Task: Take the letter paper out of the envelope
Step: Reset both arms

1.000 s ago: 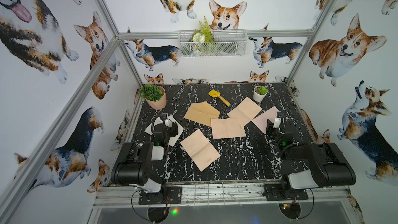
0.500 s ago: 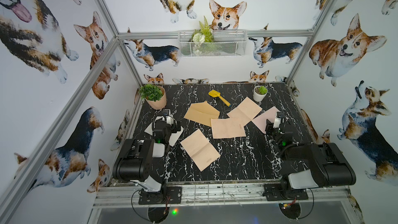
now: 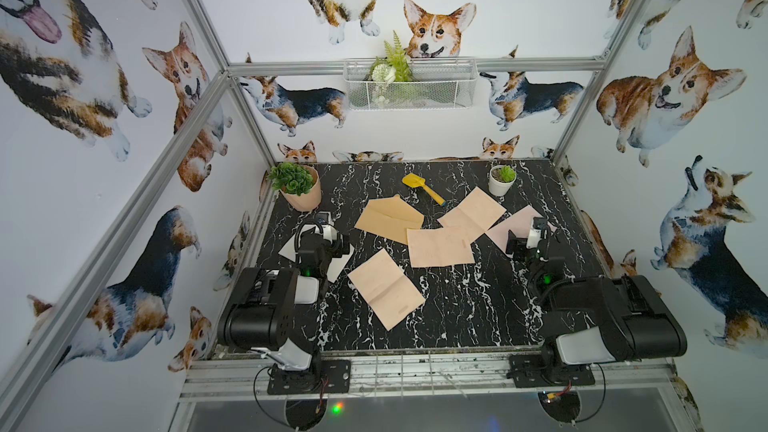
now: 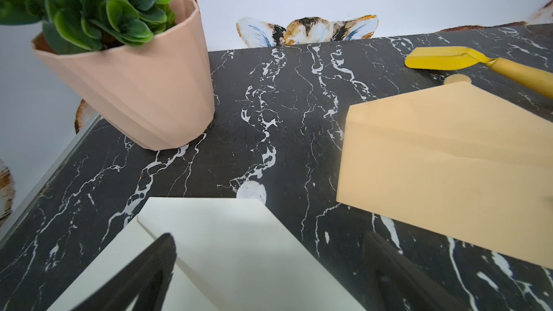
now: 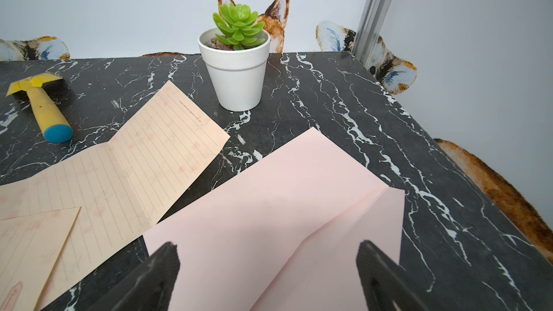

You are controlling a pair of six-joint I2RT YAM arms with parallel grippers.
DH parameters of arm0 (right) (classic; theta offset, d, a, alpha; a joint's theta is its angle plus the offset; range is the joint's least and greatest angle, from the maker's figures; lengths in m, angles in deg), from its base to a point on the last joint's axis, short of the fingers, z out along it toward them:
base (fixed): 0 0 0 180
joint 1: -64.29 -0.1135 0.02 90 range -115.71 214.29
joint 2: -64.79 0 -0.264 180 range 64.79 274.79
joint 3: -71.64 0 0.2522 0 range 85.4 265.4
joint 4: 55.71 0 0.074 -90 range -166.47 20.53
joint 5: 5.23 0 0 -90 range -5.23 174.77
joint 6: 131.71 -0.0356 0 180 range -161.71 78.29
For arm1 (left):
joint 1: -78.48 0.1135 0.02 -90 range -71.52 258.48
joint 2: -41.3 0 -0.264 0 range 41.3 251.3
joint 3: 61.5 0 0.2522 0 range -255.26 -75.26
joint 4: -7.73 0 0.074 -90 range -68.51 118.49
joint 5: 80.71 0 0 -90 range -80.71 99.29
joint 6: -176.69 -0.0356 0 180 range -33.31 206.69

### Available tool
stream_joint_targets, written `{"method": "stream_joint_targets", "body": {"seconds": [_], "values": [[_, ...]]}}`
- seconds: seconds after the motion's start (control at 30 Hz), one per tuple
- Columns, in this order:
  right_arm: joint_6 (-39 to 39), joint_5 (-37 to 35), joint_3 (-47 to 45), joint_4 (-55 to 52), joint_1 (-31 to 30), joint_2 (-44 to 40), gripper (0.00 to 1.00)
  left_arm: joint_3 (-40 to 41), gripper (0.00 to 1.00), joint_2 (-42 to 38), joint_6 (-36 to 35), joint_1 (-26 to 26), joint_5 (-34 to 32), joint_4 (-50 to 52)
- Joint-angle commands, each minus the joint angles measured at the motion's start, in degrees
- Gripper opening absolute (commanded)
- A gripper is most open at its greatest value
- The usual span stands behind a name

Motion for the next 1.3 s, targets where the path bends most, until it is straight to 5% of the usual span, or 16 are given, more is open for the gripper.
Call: {"method": "stream_joint_targets", "body": {"seconds": [0.0, 0.17, 0.5, 0.93, 0.97, 1.03, 1.13, 1.27], "values": [[0.8, -1.3, -0.5, 3.0, -0.2, 0.0, 0.94, 0.1, 1.00, -0.1, -0.8, -0.2, -0.7, -1.7], [0.9, -1.8, -0.7, 3.7, -0.5, 0.1, 0.80, 0.2, 1.00, -0.1, -0.9, -0.3, -0.9, -1.9], [0.9, -1.8, -0.8, 3.8, -0.6, 0.1, 0.00, 0.2, 1.00, 0.0, -0.9, -0.4, -1.0, -1.9], [1.1, -2.4, -1.3, 5.1, -0.8, 0.2, 0.00, -2.8, 1.00, 0.2, 0.8, 0.1, -3.4, 3.3], [1.2, -2.4, -1.3, 5.1, -0.8, 0.2, 0.06, -2.8, 1.00, 0.1, 0.8, 0.1, -3.4, 3.4], [1.1, -2.4, -1.3, 5.1, -0.9, 0.2, 0.50, -2.8, 1.00, 0.2, 0.8, 0.0, -3.4, 3.3], [1.1, -2.5, -1.4, 5.1, -0.8, 0.2, 1.00, -2.8, 1.00, 0.2, 0.8, 0.1, -3.4, 3.3], [1.1, -2.5, -1.3, 5.1, -0.9, 0.2, 1.00, -2.7, 1.00, 0.2, 0.7, 0.1, -3.4, 3.2]]}}
